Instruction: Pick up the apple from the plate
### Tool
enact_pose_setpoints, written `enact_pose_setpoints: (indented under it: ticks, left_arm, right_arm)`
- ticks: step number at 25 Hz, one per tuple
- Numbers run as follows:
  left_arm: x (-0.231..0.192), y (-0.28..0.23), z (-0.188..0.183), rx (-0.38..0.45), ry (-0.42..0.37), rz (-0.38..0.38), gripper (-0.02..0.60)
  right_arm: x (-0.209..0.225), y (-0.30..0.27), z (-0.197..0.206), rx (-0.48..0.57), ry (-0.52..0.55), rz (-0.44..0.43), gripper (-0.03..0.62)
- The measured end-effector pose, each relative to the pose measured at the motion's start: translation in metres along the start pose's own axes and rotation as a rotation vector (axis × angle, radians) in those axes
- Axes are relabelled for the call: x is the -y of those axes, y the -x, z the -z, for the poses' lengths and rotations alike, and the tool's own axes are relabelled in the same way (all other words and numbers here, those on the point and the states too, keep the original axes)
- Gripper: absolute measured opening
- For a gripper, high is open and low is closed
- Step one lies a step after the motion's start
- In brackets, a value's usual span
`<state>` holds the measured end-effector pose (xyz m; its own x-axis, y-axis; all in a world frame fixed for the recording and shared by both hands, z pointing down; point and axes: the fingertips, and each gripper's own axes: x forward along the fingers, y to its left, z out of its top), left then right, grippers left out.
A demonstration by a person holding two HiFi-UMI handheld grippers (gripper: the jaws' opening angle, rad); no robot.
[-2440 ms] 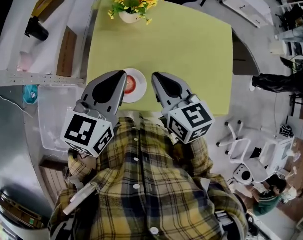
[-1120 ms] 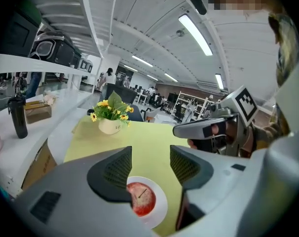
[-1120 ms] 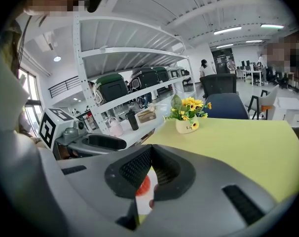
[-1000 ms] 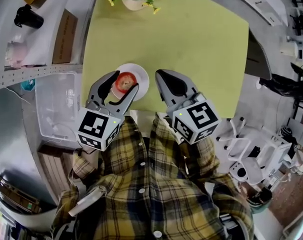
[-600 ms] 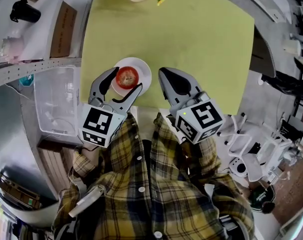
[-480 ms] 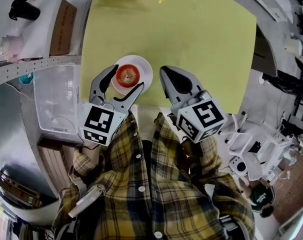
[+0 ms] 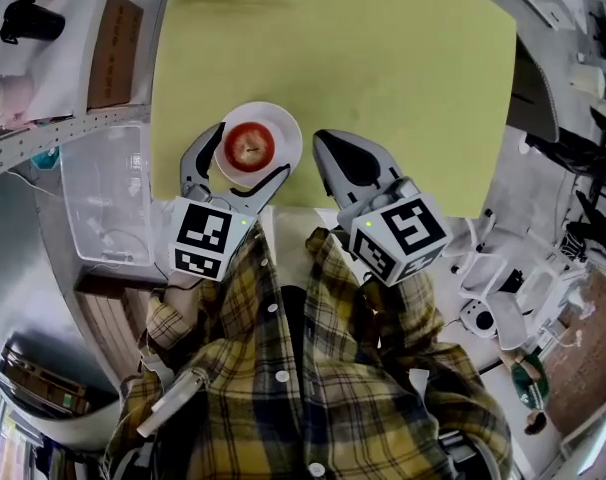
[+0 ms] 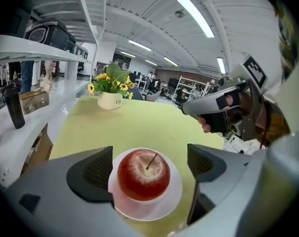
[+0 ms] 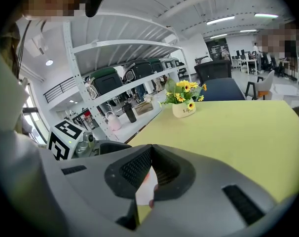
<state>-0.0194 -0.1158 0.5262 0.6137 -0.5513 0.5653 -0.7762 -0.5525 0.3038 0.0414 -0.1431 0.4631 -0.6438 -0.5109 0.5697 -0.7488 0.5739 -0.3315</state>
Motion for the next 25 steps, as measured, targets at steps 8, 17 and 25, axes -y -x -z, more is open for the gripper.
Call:
enact_pose_setpoints:
  ticks: [8, 17, 25]
  left_arm:
    - [-0.007, -0.01, 0.018, -0.054, -0.036, -0.012, 0.469]
    - [-0.009, -0.017, 0.032, -0.083, -0.047, -0.024, 0.469]
    - [-0.018, -0.022, 0.039, -0.095, -0.062, -0.043, 0.469]
  right_arm:
    - [0.005, -0.008, 0.008, -0.014, -0.025, -0.005, -0.003]
    - [0.011, -0.012, 0.013, -0.03, -0.046, -0.008, -0.003]
    - [0.012, -0.022, 0.018, -0.044, -0.063, -0.019, -0.003]
